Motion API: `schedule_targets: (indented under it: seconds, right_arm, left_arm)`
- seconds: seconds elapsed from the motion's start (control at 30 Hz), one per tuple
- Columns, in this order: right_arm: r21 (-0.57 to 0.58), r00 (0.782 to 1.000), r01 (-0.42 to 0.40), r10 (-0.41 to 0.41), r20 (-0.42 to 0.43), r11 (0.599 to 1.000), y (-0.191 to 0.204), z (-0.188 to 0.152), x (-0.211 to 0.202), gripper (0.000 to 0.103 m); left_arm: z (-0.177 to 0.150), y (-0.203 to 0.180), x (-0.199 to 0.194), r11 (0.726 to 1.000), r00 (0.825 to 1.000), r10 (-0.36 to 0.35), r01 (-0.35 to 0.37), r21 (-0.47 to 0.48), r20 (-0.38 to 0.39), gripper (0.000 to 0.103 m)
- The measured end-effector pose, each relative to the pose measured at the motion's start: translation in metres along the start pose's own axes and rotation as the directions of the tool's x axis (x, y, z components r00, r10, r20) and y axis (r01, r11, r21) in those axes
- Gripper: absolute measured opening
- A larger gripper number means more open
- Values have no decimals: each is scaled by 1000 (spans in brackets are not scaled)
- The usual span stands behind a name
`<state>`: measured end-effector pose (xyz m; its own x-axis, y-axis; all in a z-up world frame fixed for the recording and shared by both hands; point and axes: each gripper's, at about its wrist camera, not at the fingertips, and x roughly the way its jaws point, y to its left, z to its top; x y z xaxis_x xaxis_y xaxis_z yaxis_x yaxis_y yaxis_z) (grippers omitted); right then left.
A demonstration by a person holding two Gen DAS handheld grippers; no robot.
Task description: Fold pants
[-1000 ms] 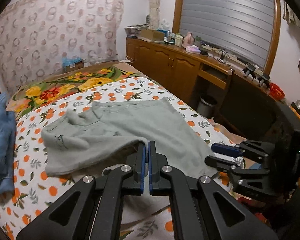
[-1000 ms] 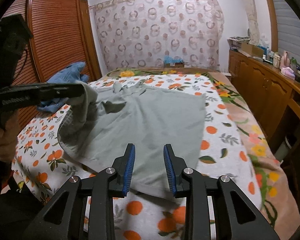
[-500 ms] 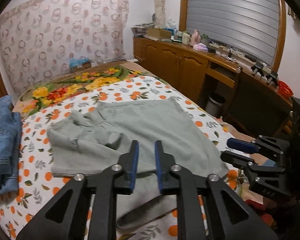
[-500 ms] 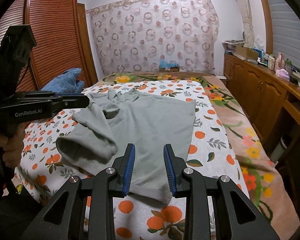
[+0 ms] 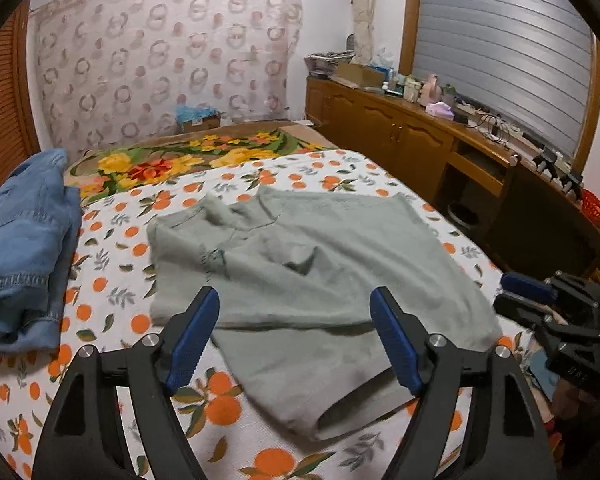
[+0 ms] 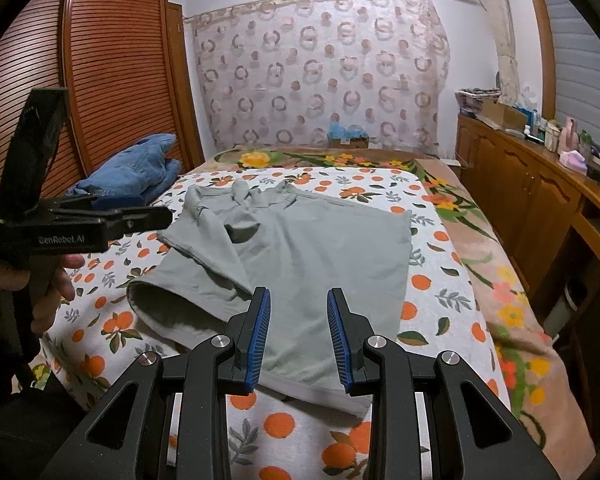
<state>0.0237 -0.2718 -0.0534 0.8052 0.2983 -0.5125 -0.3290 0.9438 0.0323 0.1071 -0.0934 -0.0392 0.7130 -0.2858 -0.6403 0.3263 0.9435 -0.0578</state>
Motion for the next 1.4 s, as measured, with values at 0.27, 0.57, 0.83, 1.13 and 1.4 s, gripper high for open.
schedule_targets:
  seconds: [0.27, 0.57, 0.83, 1.13, 1.4]
  right_arm:
    - [-11, 1000, -12, 12, -11, 1000, 10, 4, 11, 30]
    - [-36, 999, -26, 25, -26, 999, 20, 7, 23, 31]
    - [-30, 998, -31, 29, -48, 999, 18, 10, 36, 32]
    - [-14, 994, -36, 35, -100, 999, 16, 10, 64, 39]
    - [-20, 983, -73, 68, -169, 997, 18, 6, 81, 39]
  left_arm:
    - [-16, 18, -2, 1000, 1000, 18, -18, -22, -18, 79]
    - [-32, 34, 1, 998, 998, 33, -35, -48, -47, 79]
    - [-50, 28, 20, 999, 992, 29, -31, -20, -121, 79]
    - [-60, 30, 28, 999, 986, 34, -37, -17, -161, 79]
    - [-64, 33, 30, 999, 986, 22, -27, -27, -166, 79]
